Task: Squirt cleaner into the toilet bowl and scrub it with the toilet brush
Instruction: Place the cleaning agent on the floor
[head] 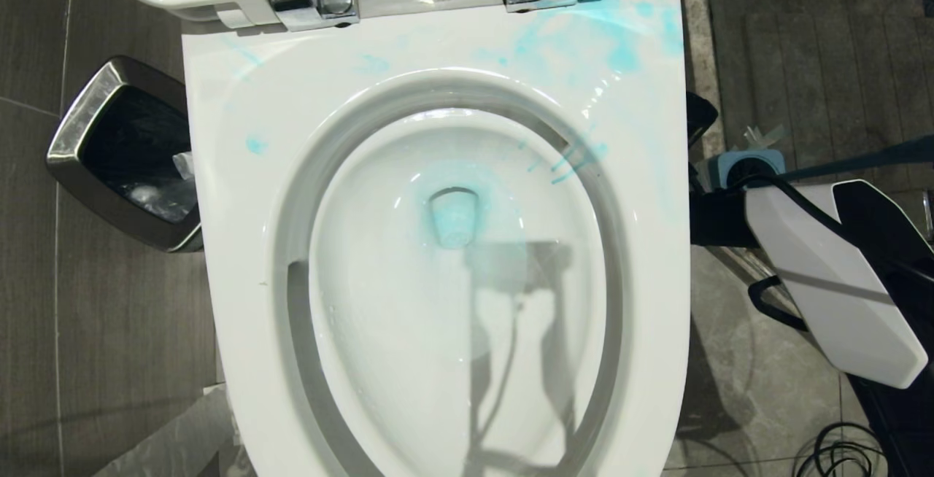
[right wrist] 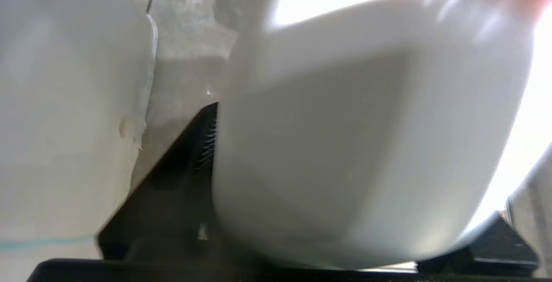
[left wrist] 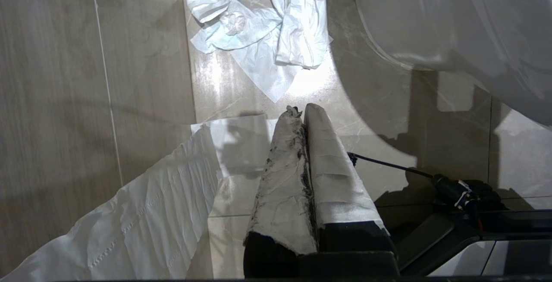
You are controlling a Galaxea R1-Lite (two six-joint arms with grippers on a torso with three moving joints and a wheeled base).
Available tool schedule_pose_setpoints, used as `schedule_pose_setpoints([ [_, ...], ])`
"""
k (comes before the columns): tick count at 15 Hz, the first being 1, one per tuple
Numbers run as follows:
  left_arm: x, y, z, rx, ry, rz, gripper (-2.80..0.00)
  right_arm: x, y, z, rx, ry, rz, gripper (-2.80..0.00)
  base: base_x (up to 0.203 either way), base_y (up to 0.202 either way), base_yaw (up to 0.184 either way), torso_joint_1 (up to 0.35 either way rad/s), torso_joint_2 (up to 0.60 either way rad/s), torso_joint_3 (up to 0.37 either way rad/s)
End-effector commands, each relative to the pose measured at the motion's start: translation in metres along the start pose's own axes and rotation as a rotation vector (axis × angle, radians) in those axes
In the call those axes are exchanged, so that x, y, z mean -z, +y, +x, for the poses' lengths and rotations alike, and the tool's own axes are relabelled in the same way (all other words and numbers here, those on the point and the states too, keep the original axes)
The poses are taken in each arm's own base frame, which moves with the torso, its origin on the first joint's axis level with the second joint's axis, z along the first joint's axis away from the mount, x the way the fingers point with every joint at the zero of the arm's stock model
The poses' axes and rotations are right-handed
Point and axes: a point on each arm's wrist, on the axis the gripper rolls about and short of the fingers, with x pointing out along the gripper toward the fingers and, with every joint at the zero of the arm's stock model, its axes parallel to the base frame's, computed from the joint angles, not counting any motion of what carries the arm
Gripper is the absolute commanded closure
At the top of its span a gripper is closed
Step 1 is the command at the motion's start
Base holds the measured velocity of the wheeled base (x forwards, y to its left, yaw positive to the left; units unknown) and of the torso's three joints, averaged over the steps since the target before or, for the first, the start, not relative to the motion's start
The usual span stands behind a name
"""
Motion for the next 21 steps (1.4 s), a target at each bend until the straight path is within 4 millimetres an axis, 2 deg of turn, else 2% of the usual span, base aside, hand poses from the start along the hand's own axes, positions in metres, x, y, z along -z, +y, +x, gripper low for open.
schedule_pose_setpoints([
  [1,0.0,0.0,0.0,0.0,0.001,0.0,0.0,0.0,0.0,-0.001,0.002,0.001,-0.002,-2.8,0.0,0.0,0.0,0.0,0.0,0.0],
  [5,0.0,0.0,0.0,0.0,-0.001,0.0,0.0,0.002,-0.002,-0.01,-0.007,0.024,-0.008,-2.8,0.0,0.0,0.0,0.0,0.0,0.0],
  [11,0.0,0.0,0.0,0.001,0.0,0.0,0.0,-0.003,-0.016,-0.043,-0.04,0.111,-0.041,-2.8,0.0,0.0,0.0,0.0,0.0,0.0],
  [18,0.0,0.0,0.0,0.0,-0.001,0.0,0.0,-0.004,-0.033,-0.039,0.017,0.066,-0.045,-2.8,0.0,0.0,0.0,0.0,0.0,0.0],
  [21,0.0,0.0,0.0,0.0,-0.001,0.0,0.0,-0.003,-0.038,-0.047,0.01,0.091,-0.055,-2.8,0.0,0.0,0.0,0.0,0.0,0.0],
])
